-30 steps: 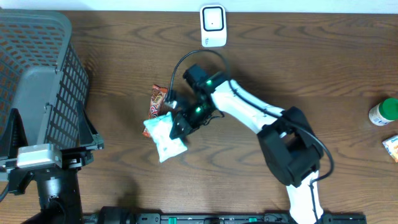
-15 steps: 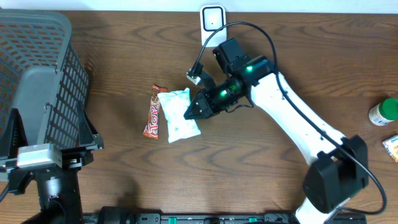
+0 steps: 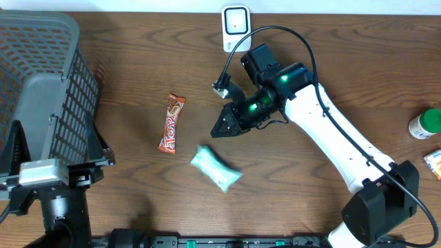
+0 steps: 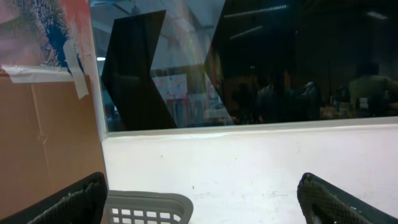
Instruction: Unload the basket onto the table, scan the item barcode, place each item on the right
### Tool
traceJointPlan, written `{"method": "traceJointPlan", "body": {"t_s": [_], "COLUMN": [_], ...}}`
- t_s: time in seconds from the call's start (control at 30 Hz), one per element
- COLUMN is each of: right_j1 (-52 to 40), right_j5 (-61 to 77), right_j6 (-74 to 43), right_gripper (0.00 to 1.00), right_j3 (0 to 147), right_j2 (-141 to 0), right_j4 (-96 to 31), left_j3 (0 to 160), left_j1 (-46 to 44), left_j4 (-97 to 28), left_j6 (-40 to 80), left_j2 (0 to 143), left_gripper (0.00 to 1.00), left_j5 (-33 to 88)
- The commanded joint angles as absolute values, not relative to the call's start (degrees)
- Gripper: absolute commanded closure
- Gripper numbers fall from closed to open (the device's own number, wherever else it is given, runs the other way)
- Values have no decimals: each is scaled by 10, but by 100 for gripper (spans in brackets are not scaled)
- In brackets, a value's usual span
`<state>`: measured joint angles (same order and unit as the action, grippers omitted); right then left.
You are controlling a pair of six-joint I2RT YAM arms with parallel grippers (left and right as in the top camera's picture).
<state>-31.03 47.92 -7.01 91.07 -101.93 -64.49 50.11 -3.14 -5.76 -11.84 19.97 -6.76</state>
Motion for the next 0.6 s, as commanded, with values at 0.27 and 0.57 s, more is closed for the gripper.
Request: {"method": "traceJointPlan", "body": {"t_s": [0.27, 0.57], "right_j1": [-354, -382], "right_j5": [202, 191], "right_j6": [-57, -104], "right_gripper": [1, 8], "right_j3": [863, 830], "right_j2": [-1015, -1073], "right_j4": [-619, -606], "left_j3": [497, 497], "left_j1": [-29, -29], "left_j4": [-55, -55], "left_j6": [-115, -115], "left_j2": [192, 192], "left_gripper": [2, 2], "left_j5": [-65, -65]}}
